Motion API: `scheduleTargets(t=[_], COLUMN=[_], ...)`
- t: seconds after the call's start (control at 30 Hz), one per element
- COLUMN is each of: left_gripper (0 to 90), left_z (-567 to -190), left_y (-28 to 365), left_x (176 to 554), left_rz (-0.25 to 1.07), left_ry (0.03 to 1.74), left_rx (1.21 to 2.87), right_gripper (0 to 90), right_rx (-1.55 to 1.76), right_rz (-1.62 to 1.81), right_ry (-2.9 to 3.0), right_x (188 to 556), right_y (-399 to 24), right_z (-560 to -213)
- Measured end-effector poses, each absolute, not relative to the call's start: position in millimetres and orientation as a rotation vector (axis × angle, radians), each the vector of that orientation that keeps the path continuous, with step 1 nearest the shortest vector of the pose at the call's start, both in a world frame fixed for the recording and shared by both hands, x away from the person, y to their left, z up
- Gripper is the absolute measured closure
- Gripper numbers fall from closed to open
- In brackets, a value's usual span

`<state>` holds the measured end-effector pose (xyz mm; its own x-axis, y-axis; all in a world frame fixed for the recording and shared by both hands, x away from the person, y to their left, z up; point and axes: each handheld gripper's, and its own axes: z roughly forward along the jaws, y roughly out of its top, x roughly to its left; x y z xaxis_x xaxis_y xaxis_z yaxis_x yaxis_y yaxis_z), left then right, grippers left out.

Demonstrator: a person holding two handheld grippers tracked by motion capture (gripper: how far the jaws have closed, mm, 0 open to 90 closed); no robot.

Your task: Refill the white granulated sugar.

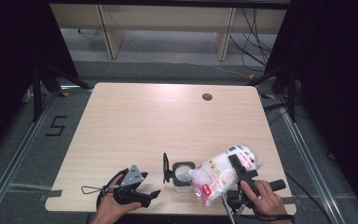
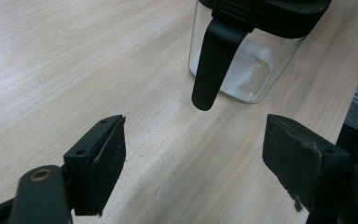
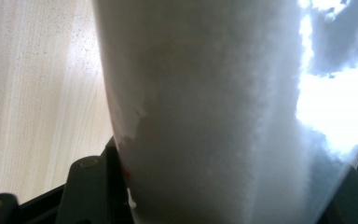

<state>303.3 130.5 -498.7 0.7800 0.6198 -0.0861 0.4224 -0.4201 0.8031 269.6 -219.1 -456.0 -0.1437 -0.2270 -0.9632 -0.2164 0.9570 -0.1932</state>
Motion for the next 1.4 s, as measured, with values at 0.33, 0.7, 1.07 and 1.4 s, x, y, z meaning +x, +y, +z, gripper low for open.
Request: scheduleTargets(t=[0.33, 0.7, 1.07, 1.4], left_gripper=[21.0, 21.1, 21.1, 21.1], left_z=[-498.7, -498.9, -498.8, -498.8], left_y=[130.5, 130.5, 130.8, 129.9], left_x=[303.2, 304.0, 304.1, 302.8], left_rz=[0.278, 0.282, 0.281, 0.261], left_ry=[0.782, 0.761, 0.76, 0.785], left_rx=[2.077, 2.072, 2.073, 2.052], right_gripper=[41.2, 41.3, 41.3, 41.3], right_rx=[-0.343, -0.403, -0.371, -0.369], right_rz=[0.025, -0.041, 0.0, 0.0], right_ry=[1.703, 1.675, 1.691, 1.686], right_x=[271.4, 270.4, 270.1, 269.6], right_y=[-220.7, -219.0, -219.1, -219.6], right_z=[-457.4, -452.1, -454.6, -453.5])
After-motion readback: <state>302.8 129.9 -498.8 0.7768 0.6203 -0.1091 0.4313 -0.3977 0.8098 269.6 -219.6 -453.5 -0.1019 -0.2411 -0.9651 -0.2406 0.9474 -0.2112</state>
